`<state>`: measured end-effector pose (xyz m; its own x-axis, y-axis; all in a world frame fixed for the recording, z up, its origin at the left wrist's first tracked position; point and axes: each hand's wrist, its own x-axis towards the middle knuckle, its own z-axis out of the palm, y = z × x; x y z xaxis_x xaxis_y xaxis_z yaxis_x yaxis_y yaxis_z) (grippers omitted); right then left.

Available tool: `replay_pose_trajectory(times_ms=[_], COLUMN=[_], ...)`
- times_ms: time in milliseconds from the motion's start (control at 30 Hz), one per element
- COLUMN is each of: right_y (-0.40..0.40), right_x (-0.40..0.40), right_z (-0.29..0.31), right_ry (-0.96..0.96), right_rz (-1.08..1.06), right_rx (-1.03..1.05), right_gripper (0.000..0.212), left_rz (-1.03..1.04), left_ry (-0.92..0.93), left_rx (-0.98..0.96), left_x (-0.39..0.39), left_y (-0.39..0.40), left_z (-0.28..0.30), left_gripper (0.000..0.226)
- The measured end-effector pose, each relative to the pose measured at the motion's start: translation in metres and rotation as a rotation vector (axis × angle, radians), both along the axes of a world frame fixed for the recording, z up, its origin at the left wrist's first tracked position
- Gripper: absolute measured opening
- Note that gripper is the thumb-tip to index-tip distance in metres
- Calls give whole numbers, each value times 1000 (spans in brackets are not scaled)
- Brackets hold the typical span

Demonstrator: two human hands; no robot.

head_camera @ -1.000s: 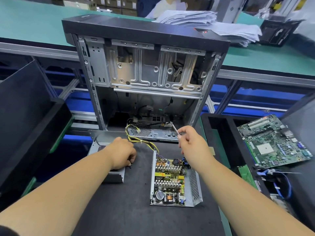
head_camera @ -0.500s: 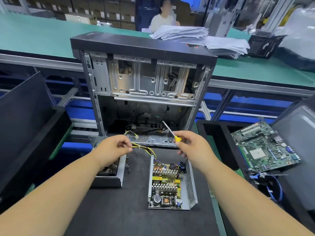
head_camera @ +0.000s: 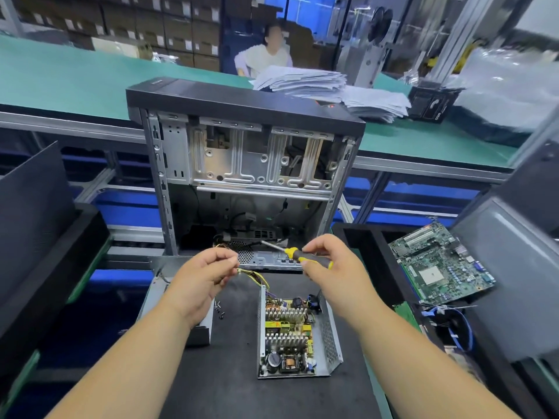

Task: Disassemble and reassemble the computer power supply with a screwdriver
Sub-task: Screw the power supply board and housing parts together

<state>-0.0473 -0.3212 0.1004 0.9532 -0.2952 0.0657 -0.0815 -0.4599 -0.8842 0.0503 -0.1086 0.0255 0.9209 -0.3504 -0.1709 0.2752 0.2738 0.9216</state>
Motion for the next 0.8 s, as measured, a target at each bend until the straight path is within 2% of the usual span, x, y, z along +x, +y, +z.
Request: replay_pose_trajectory(times_ms=[67, 200, 400, 800], right_y=[3, 9, 25, 44], right_x=[-3, -9, -11, -14], right_z=[2, 8, 17, 30], right_ry=[-36, -78, -163, -335], right_rz=[-35, -77, -36, 18], right_rx=[12, 66, 97, 234], right_gripper=[22, 19, 19, 10], left_rz=[8, -1, -1, -95], left_ry=[31, 82, 171, 148], left_rx=[22, 12, -110, -228], left_x=[1, 1, -1, -13], left_y=[-2, -4, -1, 6], left_z=[-3, -4, 3, 12], left_gripper=[12, 14, 13, 10])
